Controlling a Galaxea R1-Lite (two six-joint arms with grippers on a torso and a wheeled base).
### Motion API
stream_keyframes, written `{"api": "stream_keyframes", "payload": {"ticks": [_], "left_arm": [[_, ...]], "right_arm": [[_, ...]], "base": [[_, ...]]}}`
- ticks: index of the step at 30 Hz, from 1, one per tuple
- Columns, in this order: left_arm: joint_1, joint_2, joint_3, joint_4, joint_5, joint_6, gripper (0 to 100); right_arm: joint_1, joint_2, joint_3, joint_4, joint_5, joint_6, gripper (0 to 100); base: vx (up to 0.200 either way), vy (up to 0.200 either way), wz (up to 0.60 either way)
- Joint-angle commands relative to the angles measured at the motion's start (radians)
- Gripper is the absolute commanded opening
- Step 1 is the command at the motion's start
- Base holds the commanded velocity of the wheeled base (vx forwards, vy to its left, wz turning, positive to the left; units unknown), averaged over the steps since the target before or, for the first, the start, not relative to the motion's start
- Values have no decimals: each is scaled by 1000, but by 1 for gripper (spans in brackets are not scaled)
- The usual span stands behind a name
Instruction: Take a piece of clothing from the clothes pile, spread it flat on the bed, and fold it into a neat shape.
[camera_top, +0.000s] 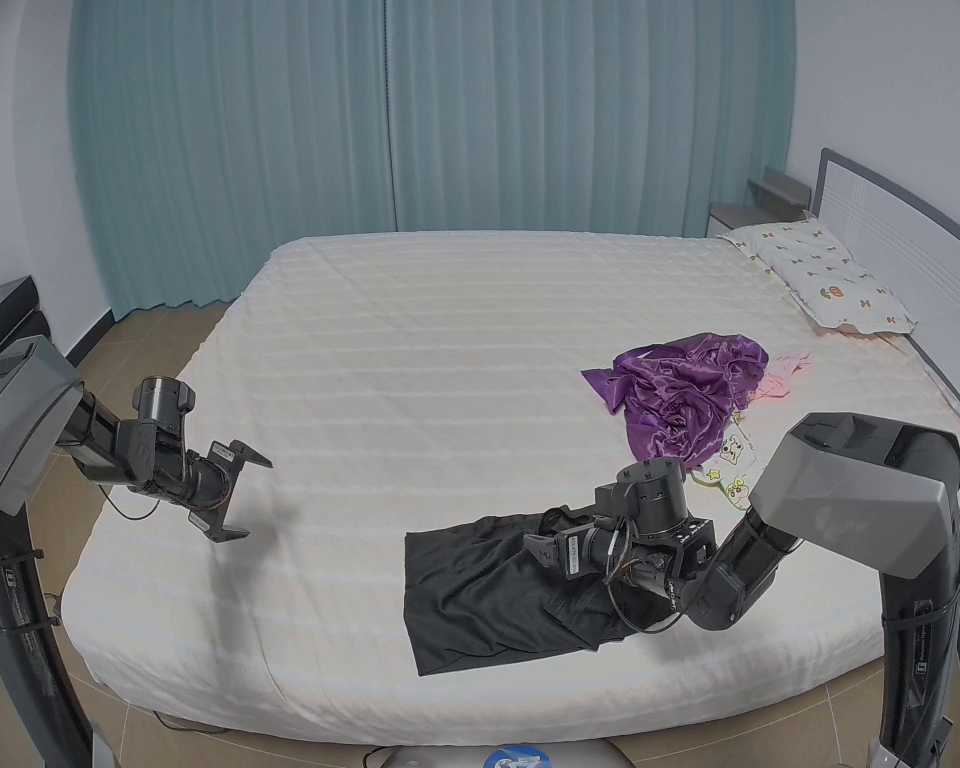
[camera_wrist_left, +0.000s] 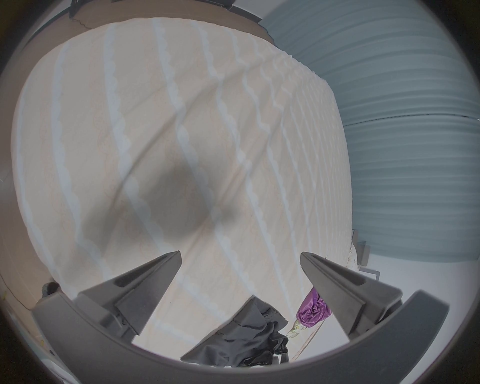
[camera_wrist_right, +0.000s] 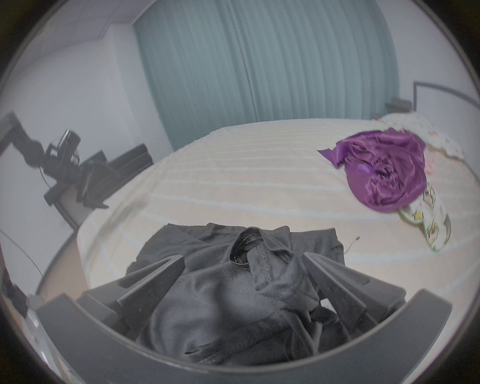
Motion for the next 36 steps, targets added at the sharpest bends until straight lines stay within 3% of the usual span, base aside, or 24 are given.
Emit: {"api": "stream_keyframes", "payload": {"ticks": [1, 4, 5, 14, 18, 20, 27, 32, 33, 36], "left_arm": [[-1, 3, 3, 0, 3, 0, 100], [-1, 2, 5, 0, 5, 0, 100], [-1, 3, 5, 0, 5, 0, 100], [-1, 0, 14, 0, 8, 0, 100], [-1, 0, 16, 0, 9, 0, 100], [-1, 2, 16, 0, 9, 1, 100], [-1, 2, 16, -2, 11, 1, 100], [-1, 3, 14, -2, 11, 1, 100], [-1, 3, 14, -2, 11, 1, 100], [-1, 3, 14, -2, 11, 1, 100]], "right_arm": [[-12, 27, -61, 47, -36, -55, 100], [-17, 30, -64, 84, -42, -81, 100], [-20, 35, -64, 90, -44, -83, 0], [-71, 26, -60, 82, -81, -60, 0], [-101, -20, -52, 88, -64, 78, 0], [-129, -31, -32, 88, -38, 131, 0], [-209, -34, 35, 79, -7, 161, 0], [-223, -20, 61, 73, 45, 266, 0], [-226, 3, 60, 62, 83, 316, 0], [-232, 43, 48, 21, 113, 347, 0]], "base": [[0, 0, 0], [0, 0, 0], [0, 0, 0], [0, 0, 0], [0, 0, 0], [0, 0, 0], [0, 0, 0], [0, 0, 0], [0, 0, 0], [0, 0, 0]]}}
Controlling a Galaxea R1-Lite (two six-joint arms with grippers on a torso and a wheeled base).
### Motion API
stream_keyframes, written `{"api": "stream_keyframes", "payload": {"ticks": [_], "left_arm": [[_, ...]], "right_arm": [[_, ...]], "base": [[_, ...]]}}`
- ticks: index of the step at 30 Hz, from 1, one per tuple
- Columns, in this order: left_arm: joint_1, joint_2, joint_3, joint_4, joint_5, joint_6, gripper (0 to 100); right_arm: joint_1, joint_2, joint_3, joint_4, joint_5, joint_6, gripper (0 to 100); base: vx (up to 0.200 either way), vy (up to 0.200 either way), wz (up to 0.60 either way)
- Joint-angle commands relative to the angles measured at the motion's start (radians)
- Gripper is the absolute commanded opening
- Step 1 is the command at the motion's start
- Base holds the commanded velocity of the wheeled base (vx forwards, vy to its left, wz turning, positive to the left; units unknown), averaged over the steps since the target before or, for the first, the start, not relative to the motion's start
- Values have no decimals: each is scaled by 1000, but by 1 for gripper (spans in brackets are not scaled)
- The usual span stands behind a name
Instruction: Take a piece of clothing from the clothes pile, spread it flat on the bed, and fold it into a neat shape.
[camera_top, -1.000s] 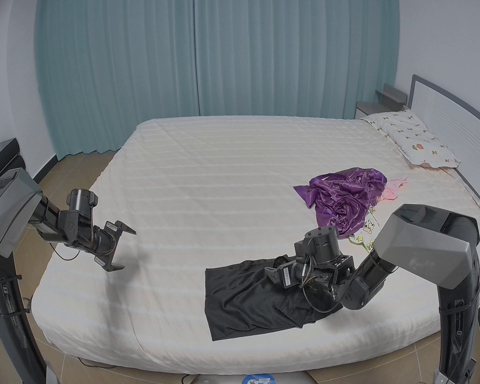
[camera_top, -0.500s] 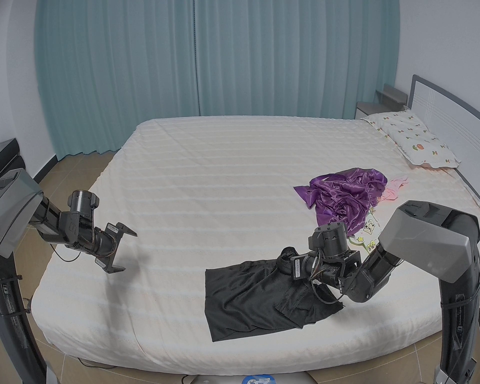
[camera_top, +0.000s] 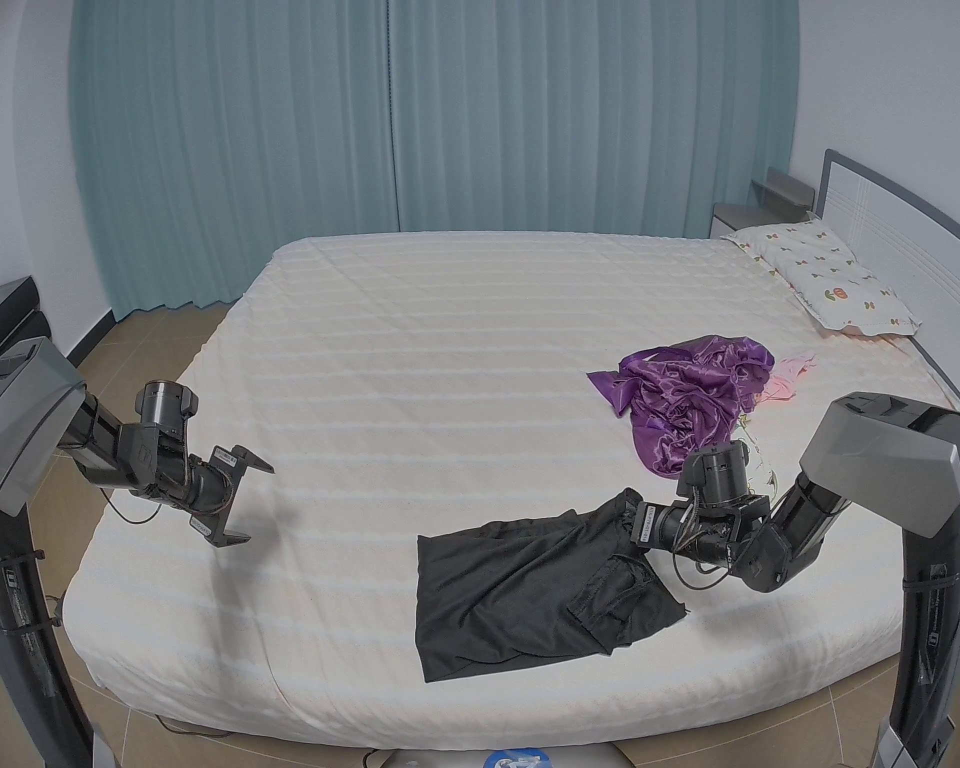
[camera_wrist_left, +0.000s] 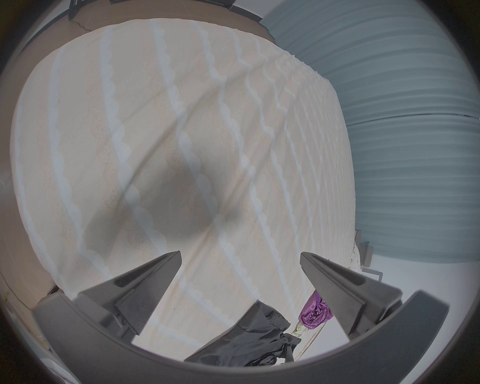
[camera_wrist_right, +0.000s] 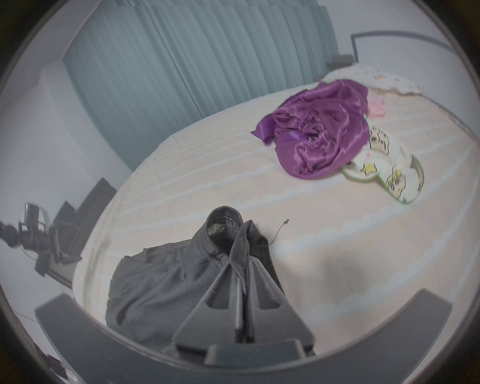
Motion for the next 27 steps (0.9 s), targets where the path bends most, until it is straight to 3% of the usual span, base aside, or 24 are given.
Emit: {"api": "stream_keyframes", "payload": {"ticks": [1, 2, 15, 23, 26, 27], "left_arm": [[-1, 2, -2, 0, 0, -1, 100], [1, 2, 0, 0, 0, -1, 100], [-1, 3, 0, -11, 0, -1, 100], [-1, 3, 1, -11, 0, -1, 100], [-1, 3, 1, -11, 0, -1, 100], [-1, 3, 1, -13, 0, -1, 100]], "right_arm": [[-15, 69, -8, -48, 29, 24, 0], [-15, 71, -10, -50, 29, 24, 100], [-78, -26, 17, -80, 33, 70, 100], [57, -83, 112, -51, 9, 58, 100], [135, -81, 69, 102, -112, 64, 100], [138, -81, 66, 112, -117, 65, 100]], "base": [[0, 0, 0], [0, 0, 0], [0, 0, 0], [0, 0, 0], [0, 0, 0], [0, 0, 0]]}}
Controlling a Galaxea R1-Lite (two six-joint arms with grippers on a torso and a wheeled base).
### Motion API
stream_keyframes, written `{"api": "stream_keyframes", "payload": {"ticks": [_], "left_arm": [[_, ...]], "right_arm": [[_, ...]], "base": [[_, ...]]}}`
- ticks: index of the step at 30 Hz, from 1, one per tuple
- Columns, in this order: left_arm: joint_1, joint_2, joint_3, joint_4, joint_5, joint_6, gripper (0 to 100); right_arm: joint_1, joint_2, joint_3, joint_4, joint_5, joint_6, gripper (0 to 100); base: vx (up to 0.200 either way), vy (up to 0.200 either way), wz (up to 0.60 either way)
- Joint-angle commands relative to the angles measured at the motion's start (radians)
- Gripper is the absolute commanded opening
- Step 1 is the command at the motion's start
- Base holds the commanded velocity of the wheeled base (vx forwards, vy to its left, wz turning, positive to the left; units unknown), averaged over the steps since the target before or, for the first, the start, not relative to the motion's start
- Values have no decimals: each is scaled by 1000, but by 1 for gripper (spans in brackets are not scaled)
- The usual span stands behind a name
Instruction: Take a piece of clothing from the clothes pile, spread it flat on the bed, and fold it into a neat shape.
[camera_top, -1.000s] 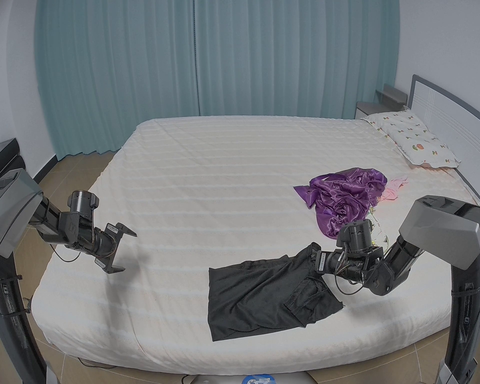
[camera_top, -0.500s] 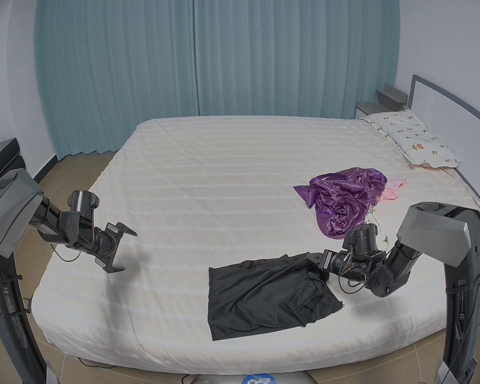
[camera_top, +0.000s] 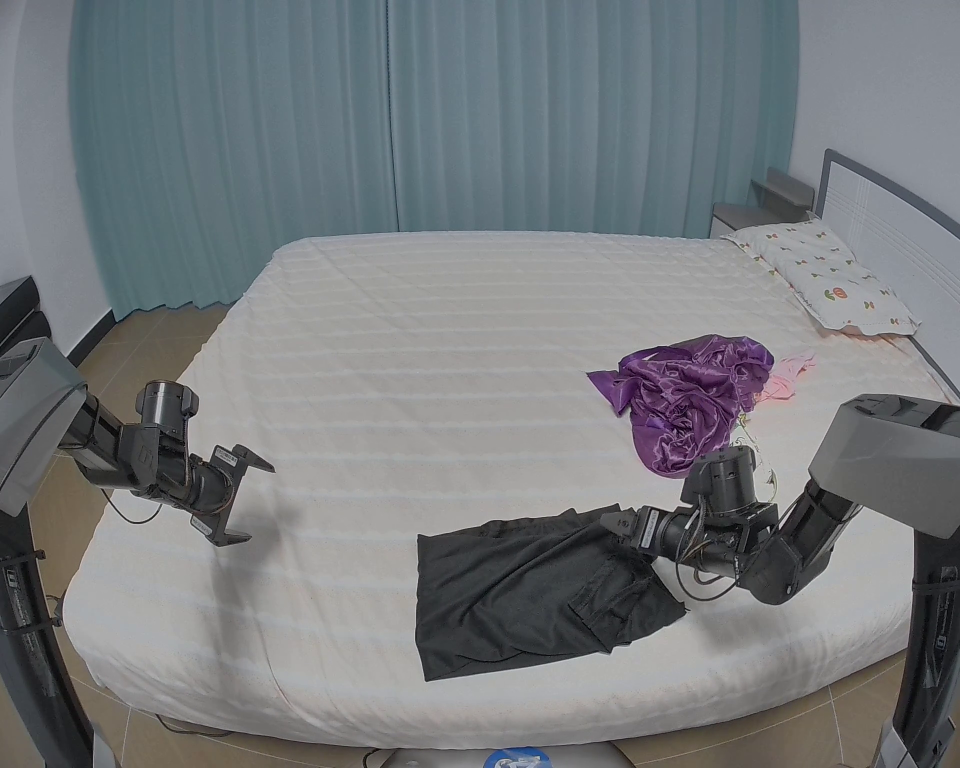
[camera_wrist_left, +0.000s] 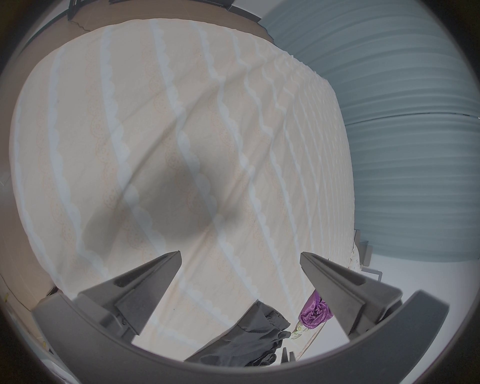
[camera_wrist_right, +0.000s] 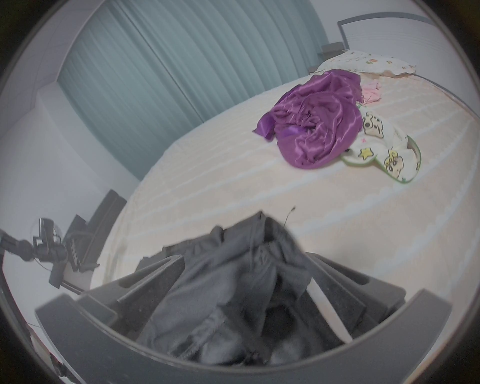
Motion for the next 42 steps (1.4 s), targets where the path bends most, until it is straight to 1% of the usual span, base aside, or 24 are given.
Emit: {"api": "stream_keyframes", "payload": {"ticks": [1, 2, 3, 5, 6, 12, 21, 27, 28, 30, 32, 33, 35, 36, 37, 40, 42], "left_arm": [[1, 1, 0, -2, 0, 0, 100], [1, 1, 0, 0, 0, 0, 100], [1, 1, 0, 0, 0, 0, 100], [1, 1, 0, -2, 0, 0, 100], [1, 1, 0, -2, 0, 0, 100], [1, 1, 0, -2, 0, 0, 100], [1, 1, 0, -2, 0, 0, 100], [1, 5, 0, -2, 17, 0, 100], [1, 5, 0, -2, 17, 0, 100], [-1, 8, -1, -2, 20, 0, 100], [-1, 8, -1, -2, 20, 0, 100], [-1, 8, -1, -2, 20, 0, 100], [-1, 8, -1, -2, 20, 0, 100], [-1, 8, -1, -2, 20, 0, 100], [-1, 8, -1, -2, 20, 0, 100], [-1, 8, -1, -2, 20, 0, 100], [-1, 8, -1, -2, 20, 0, 100]], "right_arm": [[117, -14, -56, 186, -135, 16, 100], [119, -14, -58, 190, -136, 18, 100], [140, -21, -61, 216, -142, 29, 100], [149, -24, -56, 222, -144, 30, 100], [166, -21, -53, 229, -155, 32, 100], [195, 2, -53, 231, -155, 52, 100], [181, -1, -7, 257, -165, 33, 100], [102, -46, 100, 245, -153, -62, 100], [102, -46, 100, 245, -153, -62, 100], [43, -81, 137, 243, -141, -73, 100], [30, -87, 146, 243, -135, -73, 100], [-3, -109, 168, 240, -113, -76, 100], [-35, -123, 194, 228, -90, -88, 100], [-38, -124, 195, 225, -89, -90, 100], [-70, -126, 226, 200, -76, -116, 100], [-125, -121, 267, 124, -72, -166, 100], [-153, -120, 281, 76, -59, -168, 100]], "base": [[0, 0, 0], [0, 0, 0], [0, 0, 0], [0, 0, 0], [0, 0, 0], [0, 0, 0], [0, 0, 0], [0, 0, 0], [0, 0, 0], [0, 0, 0], [0, 0, 0], [0, 0, 0], [0, 0, 0], [0, 0, 0], [0, 0, 0], [0, 0, 0], [0, 0, 0]]}}
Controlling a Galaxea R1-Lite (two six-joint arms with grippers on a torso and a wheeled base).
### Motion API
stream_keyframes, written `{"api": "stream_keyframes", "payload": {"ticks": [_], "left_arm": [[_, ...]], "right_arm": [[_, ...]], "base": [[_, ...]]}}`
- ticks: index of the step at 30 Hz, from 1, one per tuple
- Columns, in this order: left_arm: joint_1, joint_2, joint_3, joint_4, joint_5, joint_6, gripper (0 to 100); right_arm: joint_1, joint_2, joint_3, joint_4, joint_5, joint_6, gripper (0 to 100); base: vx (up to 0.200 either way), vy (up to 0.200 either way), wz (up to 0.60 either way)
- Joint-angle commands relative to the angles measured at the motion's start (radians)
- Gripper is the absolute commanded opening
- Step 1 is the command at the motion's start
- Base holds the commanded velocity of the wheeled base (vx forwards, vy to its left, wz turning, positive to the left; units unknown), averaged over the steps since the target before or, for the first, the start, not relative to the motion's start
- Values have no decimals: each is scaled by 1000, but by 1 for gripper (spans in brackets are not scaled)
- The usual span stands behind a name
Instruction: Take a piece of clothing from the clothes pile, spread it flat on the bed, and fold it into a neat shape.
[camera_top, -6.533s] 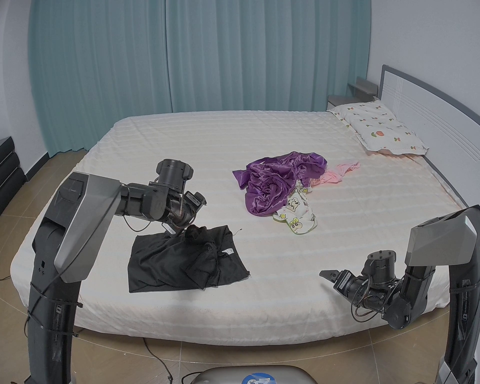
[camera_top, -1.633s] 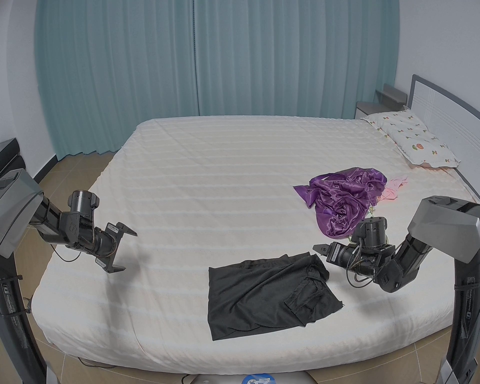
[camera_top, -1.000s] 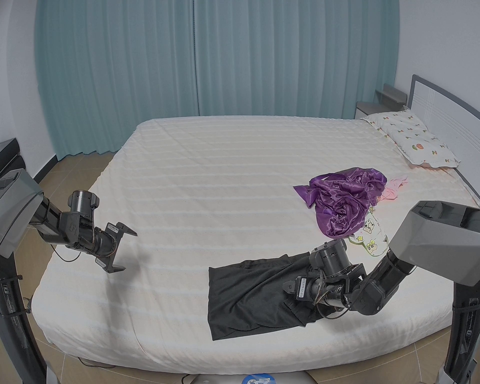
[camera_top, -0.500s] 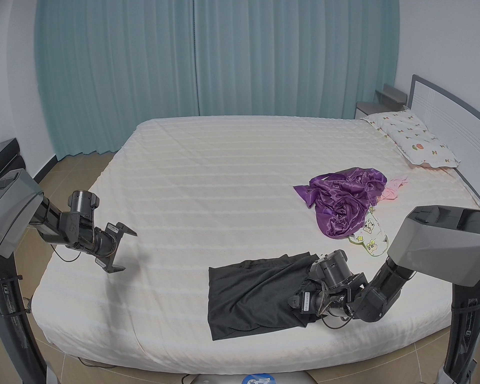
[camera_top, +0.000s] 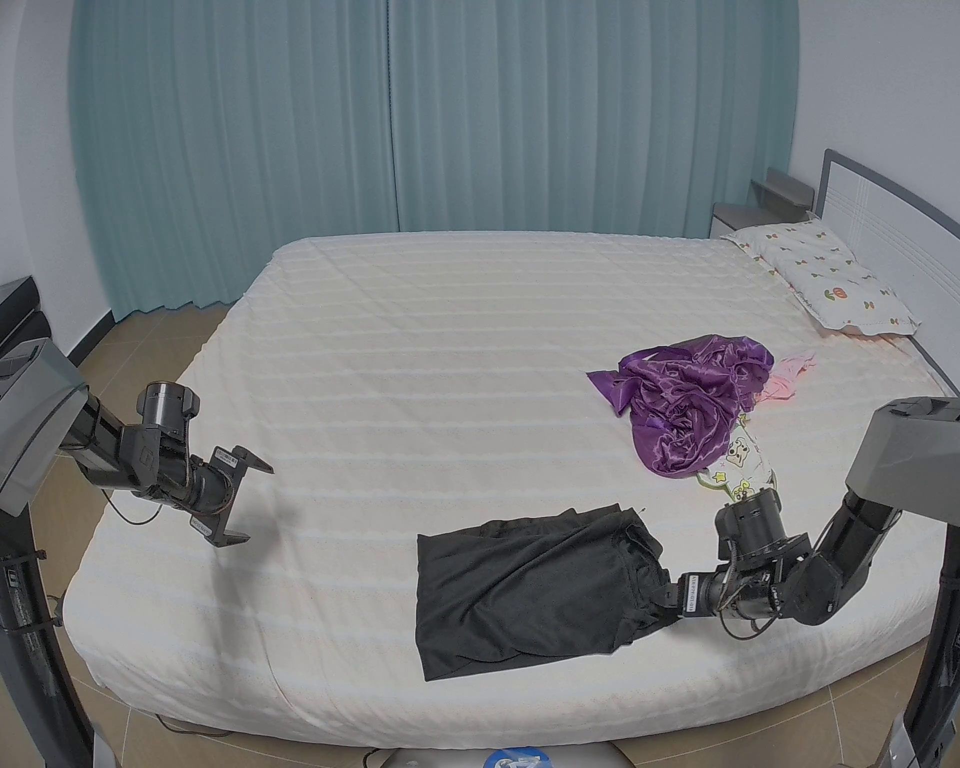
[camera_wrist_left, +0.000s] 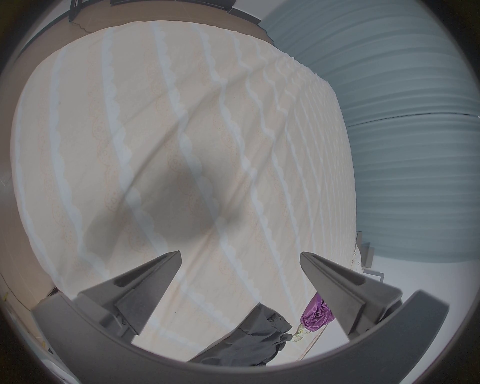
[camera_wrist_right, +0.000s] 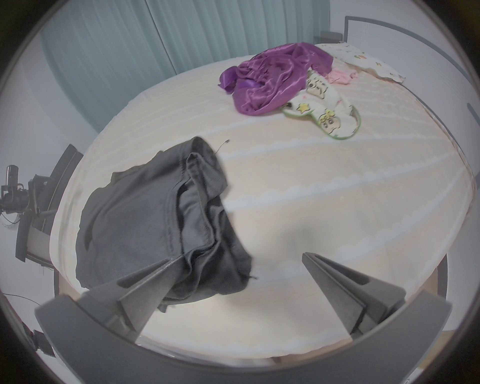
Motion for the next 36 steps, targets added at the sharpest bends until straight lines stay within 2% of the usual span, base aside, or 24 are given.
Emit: {"api": "stream_keyframes", "payload": {"ticks": [1, 5, 7, 12, 18, 25, 26, 36], "left_arm": [[0, 2, 0, 0, 0, 0, 100], [0, 2, 0, 0, 0, 0, 100], [0, 2, 0, 0, 0, 0, 100], [0, 4, 0, 0, 0, 0, 100], [0, 4, -2, 0, 0, 0, 100], [0, 4, -2, 0, 0, 0, 100], [0, 4, -2, 0, 0, 0, 100], [0, 4, -2, 0, 0, 0, 100]], "right_arm": [[-87, -13, 59, -103, 29, -18, 100], [-104, -22, 81, -166, 70, -9, 100], [-67, -33, 108, -214, 162, 106, 100], [15, -1, 98, -223, 210, 221, 100], [79, 87, 72, -241, 213, 233, 100], [93, 113, 82, -264, 211, 215, 100], [93, 113, 82, -264, 211, 215, 0], [38, 97, 118, -266, 202, 140, 0]], "base": [[0, 0, 0], [0, 0, 0], [0, 0, 0], [0, 0, 0], [0, 0, 0], [0, 0, 0], [0, 0, 0], [0, 0, 0]]}}
